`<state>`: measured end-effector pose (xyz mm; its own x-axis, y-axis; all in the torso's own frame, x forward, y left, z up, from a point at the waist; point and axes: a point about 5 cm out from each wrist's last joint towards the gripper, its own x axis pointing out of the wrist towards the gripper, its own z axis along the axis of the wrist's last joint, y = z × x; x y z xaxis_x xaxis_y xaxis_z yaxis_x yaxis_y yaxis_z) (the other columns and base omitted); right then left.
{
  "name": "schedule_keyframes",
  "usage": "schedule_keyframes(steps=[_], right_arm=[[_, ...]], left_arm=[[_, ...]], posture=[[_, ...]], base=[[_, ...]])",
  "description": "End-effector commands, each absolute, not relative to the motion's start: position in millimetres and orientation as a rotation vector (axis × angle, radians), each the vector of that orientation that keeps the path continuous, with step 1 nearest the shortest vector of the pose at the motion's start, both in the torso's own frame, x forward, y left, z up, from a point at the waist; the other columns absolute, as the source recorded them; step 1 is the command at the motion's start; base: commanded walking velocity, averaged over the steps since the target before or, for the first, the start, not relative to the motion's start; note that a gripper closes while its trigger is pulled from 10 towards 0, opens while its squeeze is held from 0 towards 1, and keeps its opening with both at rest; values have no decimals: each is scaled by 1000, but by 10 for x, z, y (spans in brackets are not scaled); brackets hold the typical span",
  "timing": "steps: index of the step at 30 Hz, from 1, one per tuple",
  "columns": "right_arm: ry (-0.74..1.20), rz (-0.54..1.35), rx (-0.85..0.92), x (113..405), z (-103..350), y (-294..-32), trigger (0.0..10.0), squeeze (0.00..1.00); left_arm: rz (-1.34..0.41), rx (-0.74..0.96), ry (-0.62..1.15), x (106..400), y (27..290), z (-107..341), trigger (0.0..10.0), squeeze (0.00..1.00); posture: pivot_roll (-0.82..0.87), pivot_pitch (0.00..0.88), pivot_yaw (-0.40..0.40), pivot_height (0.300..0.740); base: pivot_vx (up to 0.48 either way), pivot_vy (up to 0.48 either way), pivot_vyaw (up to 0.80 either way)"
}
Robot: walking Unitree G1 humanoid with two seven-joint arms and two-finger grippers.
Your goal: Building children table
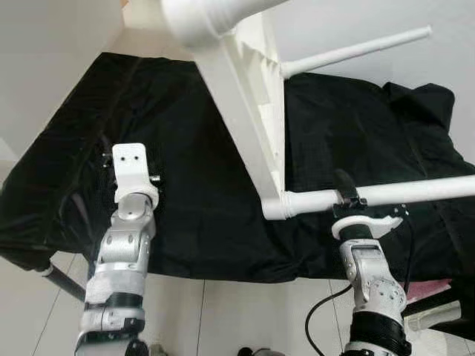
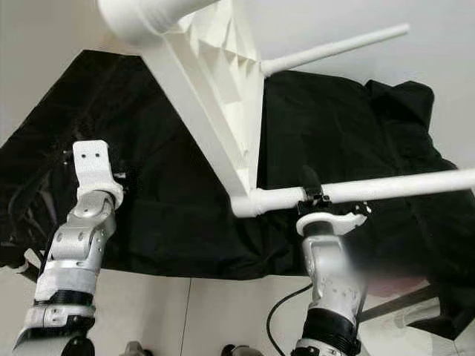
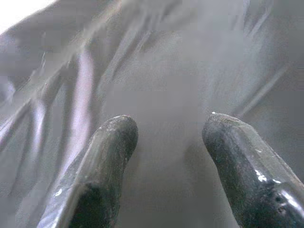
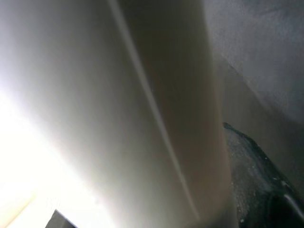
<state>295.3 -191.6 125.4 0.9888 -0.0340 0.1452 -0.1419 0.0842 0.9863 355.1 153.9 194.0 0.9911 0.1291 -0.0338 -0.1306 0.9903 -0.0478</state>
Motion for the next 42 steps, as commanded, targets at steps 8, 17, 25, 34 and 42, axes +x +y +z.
schedule_keyframes(steps=[8, 17, 25, 34, 42], right_arm=[[10, 72, 1633, 2829, 884, -1618, 10000, 0], [-29, 53, 1607, 2670, 852, -1703, 10000, 0], [-44, -11, 1611, 2513, 815, -1802, 10000, 1000], [-72, -63, 1592, 2300, 768, -1940, 10000, 0], [-105, -94, 1518, 2055, 854, -2039, 10000, 0]], left_arm=[[-160, -222, -163, 3615, 993, 2694, 10000, 0], [-542, -232, -240, 3464, 379, 2998, 10000, 0], [-593, -244, -230, 3469, 281, 3067, 10000, 0], [-639, -267, -272, 3463, 167, 3262, 10000, 0], [-668, -274, -279, 3464, 73, 3341, 10000, 0]], posture=[[0, 109, -52, 740], [-13, 126, -42, 740], [-23, 141, -31, 740], [-40, 170, -19, 740], [-51, 187, -14, 740]], base=[[0, 0, 0], [0, 0, 0], [0, 0, 0], [0, 0, 0], [0, 0, 0]])
